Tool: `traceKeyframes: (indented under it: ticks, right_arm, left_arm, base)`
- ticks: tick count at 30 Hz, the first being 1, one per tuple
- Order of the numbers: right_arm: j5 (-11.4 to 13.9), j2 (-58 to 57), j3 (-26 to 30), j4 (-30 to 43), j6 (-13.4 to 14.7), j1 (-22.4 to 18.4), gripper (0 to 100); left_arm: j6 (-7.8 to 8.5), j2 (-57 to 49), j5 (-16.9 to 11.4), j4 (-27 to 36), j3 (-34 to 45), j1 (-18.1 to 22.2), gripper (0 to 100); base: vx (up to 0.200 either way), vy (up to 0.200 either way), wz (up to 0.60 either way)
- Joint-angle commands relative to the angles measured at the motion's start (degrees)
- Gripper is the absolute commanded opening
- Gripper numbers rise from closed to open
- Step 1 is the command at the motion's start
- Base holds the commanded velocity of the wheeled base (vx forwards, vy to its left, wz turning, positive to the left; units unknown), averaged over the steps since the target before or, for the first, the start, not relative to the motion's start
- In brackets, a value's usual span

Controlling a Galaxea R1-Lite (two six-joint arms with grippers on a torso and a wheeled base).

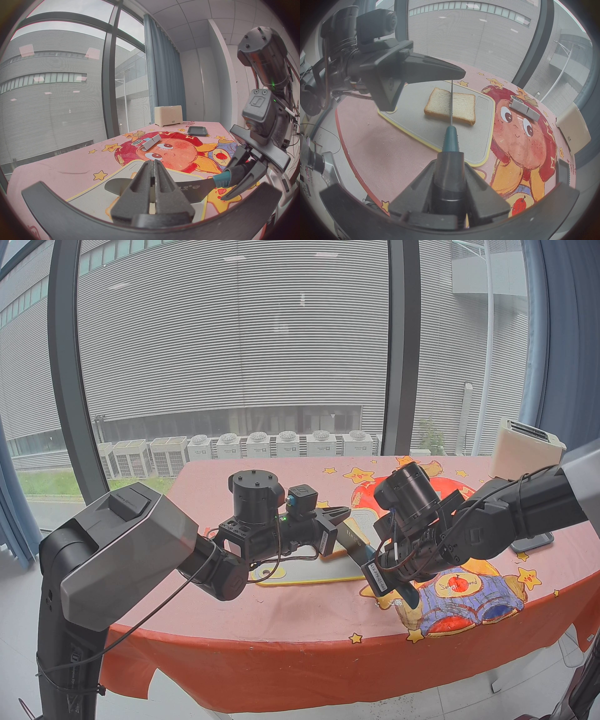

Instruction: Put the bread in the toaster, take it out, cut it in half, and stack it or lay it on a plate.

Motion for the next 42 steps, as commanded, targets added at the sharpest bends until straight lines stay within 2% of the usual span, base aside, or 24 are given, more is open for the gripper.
traceKeyframes:
  ticks: [1, 4, 19, 31, 38, 42]
  right_arm:
    - [0.0, 0.5, 0.0, 0.1, 0.0, 0.2, 0]
    - [0.0, 0.9, 0.0, 0.1, 0.0, 0.2, 0]
    - [0.0, 0.3, -2.7, 0.1, -0.4, -0.8, 0]
    - [0.0, 1.6, 0.7, 0.0, 0.0, -0.6, 0]
    - [0.0, 0.9, -3.5, 0.0, -0.2, -0.8, 0]
    - [0.0, 0.9, -3.3, 0.1, -0.2, -1.0, 0]
  left_arm:
    - [-0.32, 2.4, 0.5, 0.0, -2.5, -0.4, 0]
    - [-0.67, 3.9, 2.0, 0.0, -4.7, -0.4, 0]
    - [-0.41, 4.6, 2.1, 4.2, -4.8, 1.0, 0]
    - [-0.5, 3.9, 2.1, 3.0, -4.7, 1.0, 0]
    - [-0.32, 4.3, 2.1, 3.6, -4.4, 1.0, 0]
    - [-0.32, 4.6, 2.1, 4.1, -4.8, 1.1, 0]
  base:
    - [0.0, 0.0, 0.0]
    - [0.0, 0.0, 0.0]
    - [0.0, 0.0, 0.0]
    - [0.0, 0.0, 0.0]
    - [0.0, 0.0, 0.0]
    - [0.0, 0.0, 0.0]
